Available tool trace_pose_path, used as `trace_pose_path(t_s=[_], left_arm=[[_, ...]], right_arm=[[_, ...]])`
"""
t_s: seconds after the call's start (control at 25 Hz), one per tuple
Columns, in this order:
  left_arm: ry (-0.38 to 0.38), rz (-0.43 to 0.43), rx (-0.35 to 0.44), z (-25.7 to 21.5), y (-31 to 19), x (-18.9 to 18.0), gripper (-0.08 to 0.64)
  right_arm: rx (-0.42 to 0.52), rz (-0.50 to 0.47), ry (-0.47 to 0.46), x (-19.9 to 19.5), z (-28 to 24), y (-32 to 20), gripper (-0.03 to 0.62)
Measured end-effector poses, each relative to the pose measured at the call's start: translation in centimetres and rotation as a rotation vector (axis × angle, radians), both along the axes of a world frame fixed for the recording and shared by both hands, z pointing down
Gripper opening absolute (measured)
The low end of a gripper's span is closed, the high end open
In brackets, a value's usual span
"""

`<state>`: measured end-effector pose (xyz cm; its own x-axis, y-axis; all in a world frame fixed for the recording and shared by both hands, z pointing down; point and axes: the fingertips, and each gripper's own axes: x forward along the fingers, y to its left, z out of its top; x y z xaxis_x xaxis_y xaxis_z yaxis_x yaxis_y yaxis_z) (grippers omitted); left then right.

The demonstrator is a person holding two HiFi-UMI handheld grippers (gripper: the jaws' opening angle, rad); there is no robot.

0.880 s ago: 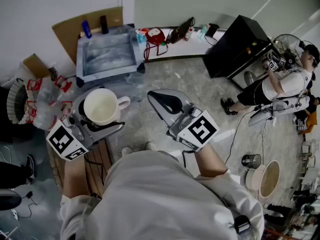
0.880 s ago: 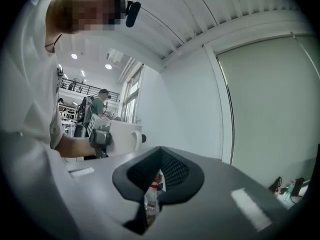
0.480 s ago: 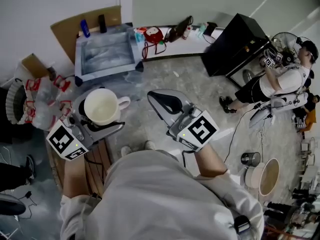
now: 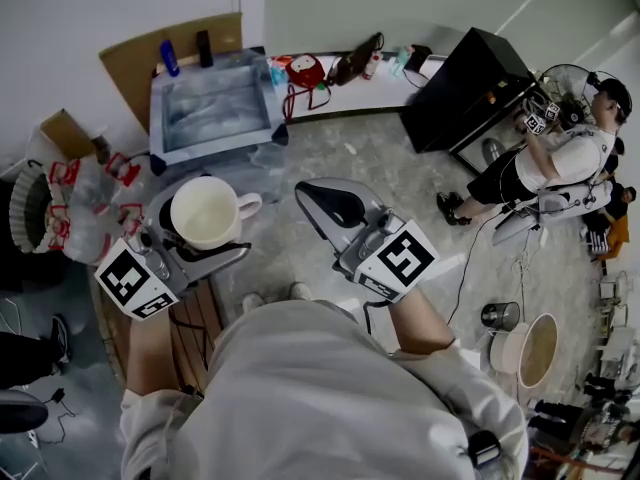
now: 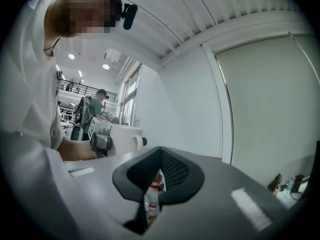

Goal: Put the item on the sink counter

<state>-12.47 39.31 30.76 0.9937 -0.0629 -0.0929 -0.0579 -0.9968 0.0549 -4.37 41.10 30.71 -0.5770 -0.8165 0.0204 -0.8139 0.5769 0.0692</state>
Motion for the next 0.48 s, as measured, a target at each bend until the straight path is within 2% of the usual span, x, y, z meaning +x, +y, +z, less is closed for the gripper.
trace_pose_path(t_s=[0.48], left_arm=[[-0.001, 0.038, -0.014, 1.0, -4.0, -2.8, 0.469]], right_arm=[[-0.004, 0.027, 0.000, -3.6, 0.7, -3.6, 0.005]])
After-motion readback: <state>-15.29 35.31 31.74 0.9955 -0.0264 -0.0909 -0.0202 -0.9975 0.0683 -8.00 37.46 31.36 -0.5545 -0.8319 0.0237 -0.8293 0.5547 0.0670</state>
